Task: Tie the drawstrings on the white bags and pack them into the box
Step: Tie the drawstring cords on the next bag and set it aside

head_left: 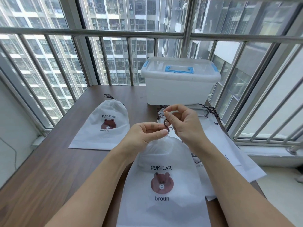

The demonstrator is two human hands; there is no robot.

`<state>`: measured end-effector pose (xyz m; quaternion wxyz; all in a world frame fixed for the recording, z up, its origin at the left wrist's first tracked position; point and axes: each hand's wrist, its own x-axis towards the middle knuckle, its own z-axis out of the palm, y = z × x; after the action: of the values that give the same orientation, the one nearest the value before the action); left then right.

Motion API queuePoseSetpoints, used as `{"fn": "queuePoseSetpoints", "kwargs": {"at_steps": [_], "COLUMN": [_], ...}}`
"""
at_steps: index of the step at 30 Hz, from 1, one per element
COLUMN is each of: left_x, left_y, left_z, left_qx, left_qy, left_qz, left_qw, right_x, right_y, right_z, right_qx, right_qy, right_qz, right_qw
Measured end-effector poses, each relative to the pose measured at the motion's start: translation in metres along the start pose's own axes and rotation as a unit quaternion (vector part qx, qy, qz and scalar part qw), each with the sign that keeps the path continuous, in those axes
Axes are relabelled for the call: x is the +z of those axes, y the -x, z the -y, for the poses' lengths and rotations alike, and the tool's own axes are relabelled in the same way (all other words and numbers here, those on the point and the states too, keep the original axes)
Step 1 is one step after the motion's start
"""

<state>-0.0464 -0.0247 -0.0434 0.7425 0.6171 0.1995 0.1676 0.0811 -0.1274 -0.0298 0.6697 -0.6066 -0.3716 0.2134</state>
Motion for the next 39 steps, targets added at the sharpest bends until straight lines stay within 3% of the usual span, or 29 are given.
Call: {"fn": "queuePoseSetpoints", "kwargs": {"at_steps": [7, 14, 29, 39], "left_x": [0.006, 0.004, -0.011, -0.012], "left_y": [-0.002, -0.005, -0.013, -0.018], "left_z": [0.004, -0.002, 0.005, 0.012], "left_qx": [0.016, -0.020, -0.105, -0.079], "left_qy": [-0.085, 0.009, 0.109, 0.059], "left_qz": [-0.043, -0.088, -0.065, -0.063], "left_qw": [0.995, 0.996, 0.986, 0.993], "right_x": [0.009, -0.004, -0.011, -0.007], "right_y": [0.004, 0.002, 0.002, 0.008], "right_z": [-0.008, -0.009, -0.005, -0.003], "right_qx": [-0.037, -0.005, 0.065, 0.158], "right_qy": [0.032, 0.046, 0.050, 0.044], "right_qz": [0.048, 0.065, 0.068, 0.053], "right_qw": [0.998, 0.997, 0.994, 0.985]}}
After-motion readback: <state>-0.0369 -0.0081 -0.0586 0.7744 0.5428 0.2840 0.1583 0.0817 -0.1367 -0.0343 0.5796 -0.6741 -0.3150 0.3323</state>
